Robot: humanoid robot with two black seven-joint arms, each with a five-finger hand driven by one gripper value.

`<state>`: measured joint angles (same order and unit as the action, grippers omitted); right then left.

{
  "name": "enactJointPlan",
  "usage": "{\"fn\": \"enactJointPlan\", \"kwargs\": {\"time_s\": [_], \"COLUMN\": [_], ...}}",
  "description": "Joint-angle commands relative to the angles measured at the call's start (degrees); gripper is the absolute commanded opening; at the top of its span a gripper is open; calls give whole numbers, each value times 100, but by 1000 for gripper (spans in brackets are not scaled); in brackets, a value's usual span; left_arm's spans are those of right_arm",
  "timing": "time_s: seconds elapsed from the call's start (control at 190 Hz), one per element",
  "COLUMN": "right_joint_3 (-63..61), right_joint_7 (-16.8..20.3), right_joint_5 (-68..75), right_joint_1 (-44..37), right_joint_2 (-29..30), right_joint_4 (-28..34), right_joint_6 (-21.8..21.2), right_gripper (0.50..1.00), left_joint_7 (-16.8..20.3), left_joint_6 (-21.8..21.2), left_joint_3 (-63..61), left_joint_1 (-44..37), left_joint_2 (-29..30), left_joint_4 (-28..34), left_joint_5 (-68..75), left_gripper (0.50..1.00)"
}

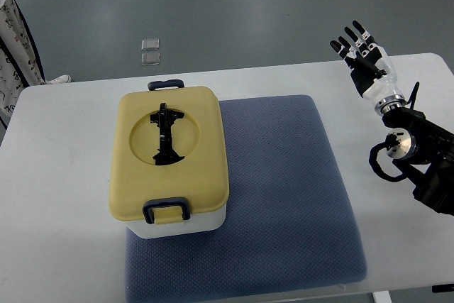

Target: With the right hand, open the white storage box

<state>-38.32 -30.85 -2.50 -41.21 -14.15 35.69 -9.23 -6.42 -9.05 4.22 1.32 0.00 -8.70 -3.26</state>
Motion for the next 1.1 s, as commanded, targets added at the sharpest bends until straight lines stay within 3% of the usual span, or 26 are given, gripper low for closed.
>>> {"fn": "enactJointPlan", "kwargs": {"time_s": [0.0,1.096], "right_joint_3": [0,0], "right_joint_7": [0,0], "right_joint_5": [-4,4], "right_joint_1": [-1,-1], "right_joint_2": [0,-9], "right_joint_4": [0,-97], "right_joint_6": [0,0], "right_gripper": [930,930], "left_joint_7": [0,0], "left_joint_6": [0,0], "left_joint_3": [0,0], "left_joint_1": [0,0], "left_joint_2": [0,0], "left_joint_4": [0,0], "left_joint_5": [0,-8], "left_gripper": [1000,1000]}}
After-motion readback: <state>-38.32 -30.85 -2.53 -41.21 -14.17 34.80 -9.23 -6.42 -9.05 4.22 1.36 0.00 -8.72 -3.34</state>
